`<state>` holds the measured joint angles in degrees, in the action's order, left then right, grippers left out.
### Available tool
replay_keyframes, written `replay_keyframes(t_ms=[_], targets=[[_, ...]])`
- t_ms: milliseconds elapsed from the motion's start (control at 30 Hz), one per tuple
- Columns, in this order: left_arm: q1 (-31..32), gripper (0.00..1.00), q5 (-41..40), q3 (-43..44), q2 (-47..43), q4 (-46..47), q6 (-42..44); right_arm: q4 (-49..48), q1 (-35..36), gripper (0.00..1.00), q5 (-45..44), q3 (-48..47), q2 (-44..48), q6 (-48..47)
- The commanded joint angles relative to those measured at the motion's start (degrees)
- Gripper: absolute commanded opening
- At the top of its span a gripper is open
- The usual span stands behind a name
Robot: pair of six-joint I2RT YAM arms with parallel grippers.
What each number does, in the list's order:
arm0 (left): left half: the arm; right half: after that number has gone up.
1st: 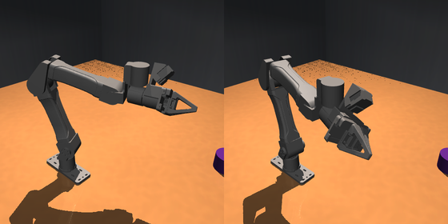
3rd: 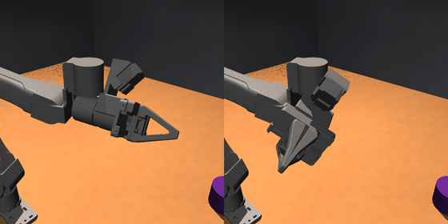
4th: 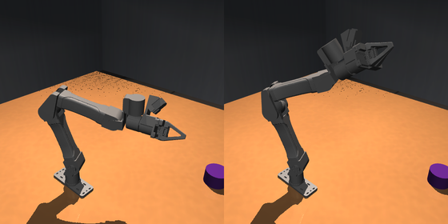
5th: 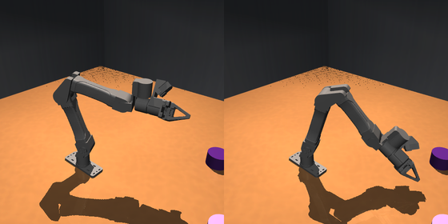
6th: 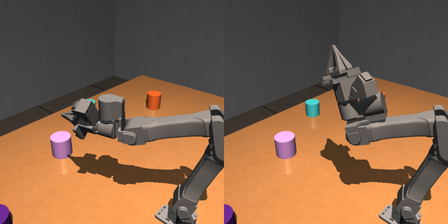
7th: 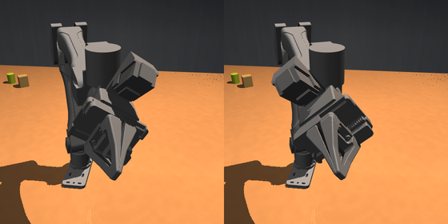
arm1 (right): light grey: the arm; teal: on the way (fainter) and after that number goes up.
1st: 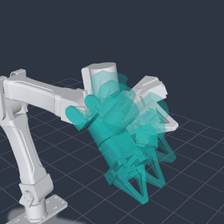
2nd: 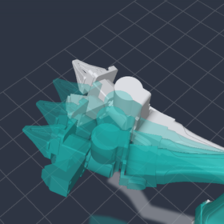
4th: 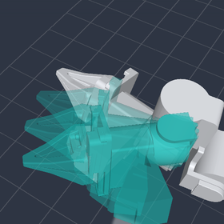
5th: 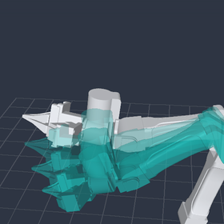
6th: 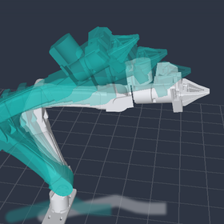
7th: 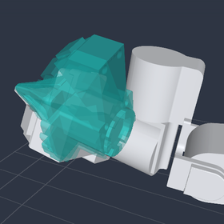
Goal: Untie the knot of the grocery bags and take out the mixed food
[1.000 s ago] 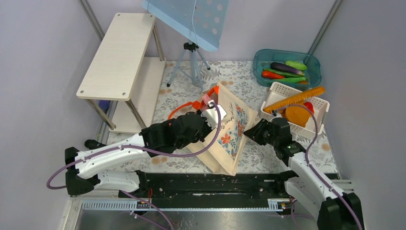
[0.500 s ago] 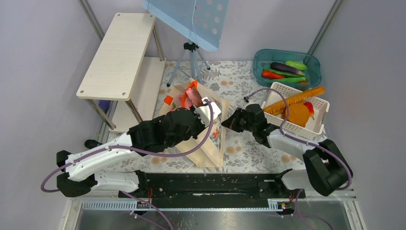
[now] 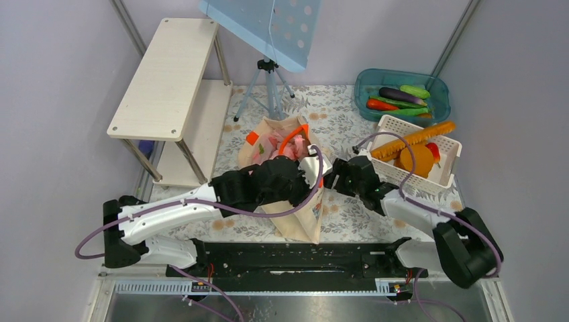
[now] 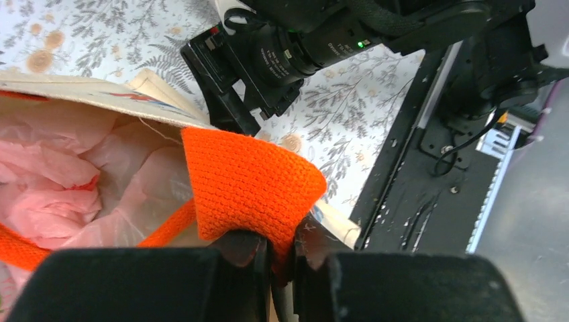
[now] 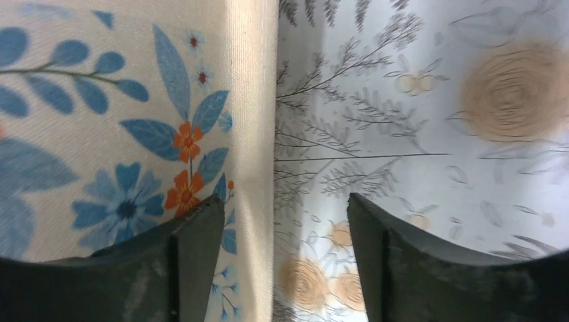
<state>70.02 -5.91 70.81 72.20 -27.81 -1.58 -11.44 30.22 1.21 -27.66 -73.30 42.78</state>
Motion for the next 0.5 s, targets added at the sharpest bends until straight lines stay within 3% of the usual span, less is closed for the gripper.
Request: replay_keyframes(t_ms=[0, 167, 233, 367, 467], targets=[[1.44, 0.0, 3.62, -2.3, 0.06, 12.24, -6.52, 13.73, -0.2, 0.82, -10.65, -0.86, 9.16, -5.58], [2.56, 0.0, 5.64, -1.96, 3.34, 13.46, -8.63, 27.28, -1.36, 0.98, -16.67, -3.23, 20.88, -9.43], [3.06, 0.06, 5.64, -0.47, 4.85, 11.7, -8.2, 31.77, -2.32, 0.99, -19.22, -4.83, 25.69, -10.57], [3.45, 0.36, 8.68, 1.84, 5.75, 9.13, -7.45, 37.36, -4.09, 1.0, -21.25, -7.55, 35.03, -10.81], [3.46, 0.68, 12.05, 2.54, 4.4, 9.1, -7.22, 37.7, -4.2, 0.99, -17.05, -10.0, 40.83, -11.44]])
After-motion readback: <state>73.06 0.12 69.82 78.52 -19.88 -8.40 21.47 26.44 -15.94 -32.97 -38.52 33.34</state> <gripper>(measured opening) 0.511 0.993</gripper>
